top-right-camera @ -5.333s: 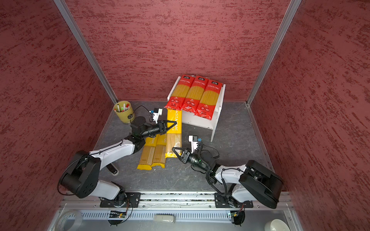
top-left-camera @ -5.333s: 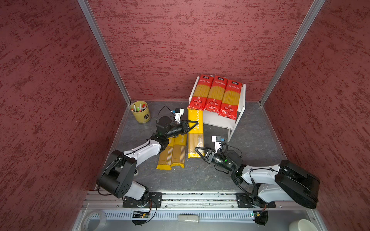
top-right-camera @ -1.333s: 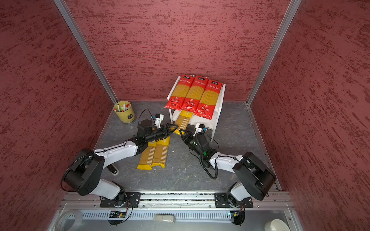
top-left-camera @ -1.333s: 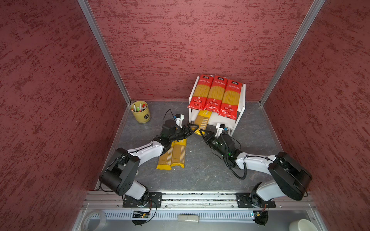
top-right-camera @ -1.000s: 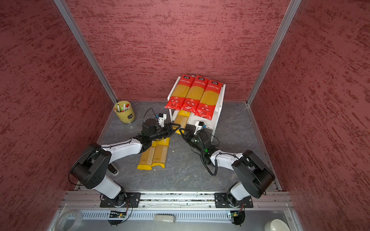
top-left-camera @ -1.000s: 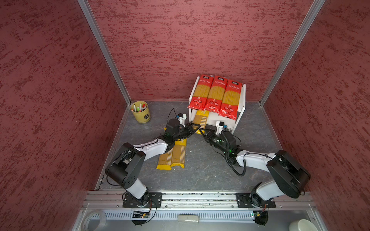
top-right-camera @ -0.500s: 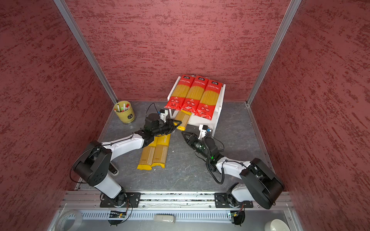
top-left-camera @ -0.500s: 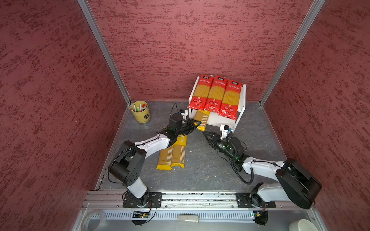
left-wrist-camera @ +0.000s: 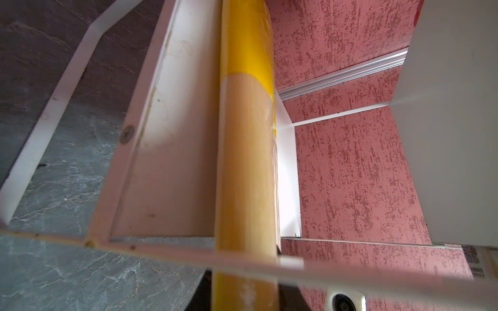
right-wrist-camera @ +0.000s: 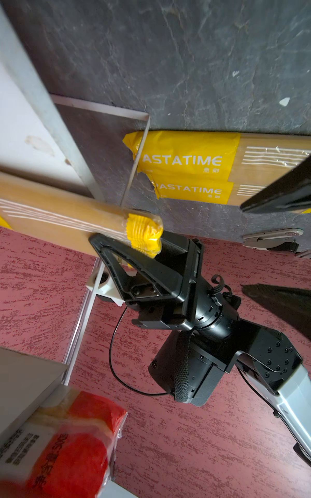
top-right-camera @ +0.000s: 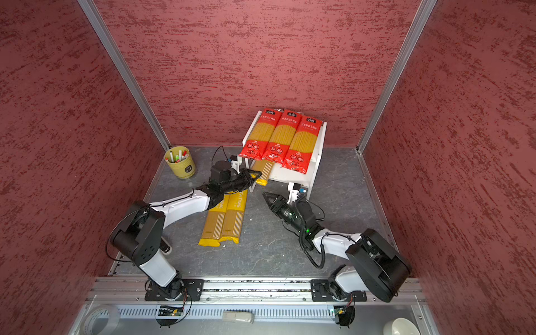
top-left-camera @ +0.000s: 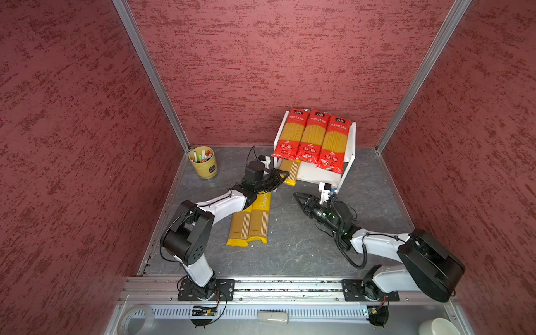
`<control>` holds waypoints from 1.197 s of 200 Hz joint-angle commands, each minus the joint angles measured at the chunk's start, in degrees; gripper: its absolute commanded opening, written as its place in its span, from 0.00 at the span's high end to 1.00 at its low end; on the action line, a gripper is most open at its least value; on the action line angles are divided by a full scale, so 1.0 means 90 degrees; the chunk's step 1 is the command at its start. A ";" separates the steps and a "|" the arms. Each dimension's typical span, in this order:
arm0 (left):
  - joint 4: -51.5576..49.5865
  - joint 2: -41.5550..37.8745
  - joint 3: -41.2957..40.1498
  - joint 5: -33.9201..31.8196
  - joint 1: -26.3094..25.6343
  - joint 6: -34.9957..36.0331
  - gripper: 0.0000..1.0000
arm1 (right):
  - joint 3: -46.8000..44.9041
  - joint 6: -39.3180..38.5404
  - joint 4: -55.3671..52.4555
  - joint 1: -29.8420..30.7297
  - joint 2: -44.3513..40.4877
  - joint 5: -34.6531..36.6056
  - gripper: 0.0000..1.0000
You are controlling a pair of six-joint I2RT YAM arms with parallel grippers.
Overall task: Arrange pasta packages on shelves
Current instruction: Place the pasta bag on the shelf.
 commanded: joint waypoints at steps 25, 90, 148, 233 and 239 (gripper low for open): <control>0.0226 -0.0357 -0.0223 0.0101 0.0094 0.0043 0.50 | -0.0352 0.0038 -0.0133 0.0053 -0.0449 0.0020 0.54; 0.0883 -0.0661 -0.0944 0.0053 -0.0220 -0.0201 0.42 | -0.0491 -0.0175 -0.1017 0.0045 -0.0900 0.0197 0.53; 0.1376 -0.0152 -0.0680 0.0005 -0.0265 -0.0524 0.73 | -0.0583 -0.0044 -0.1012 0.0050 -0.0898 0.0245 0.53; 0.1332 -0.0115 -0.0816 -0.0099 0.0096 -0.0325 0.92 | -0.0508 -0.0091 -0.1059 0.0094 -0.0730 0.0219 0.53; 0.1334 -0.0128 -0.0835 -0.0133 0.0115 -0.0325 0.92 | -0.0495 -0.0096 -0.1076 0.0113 -0.0717 0.0231 0.53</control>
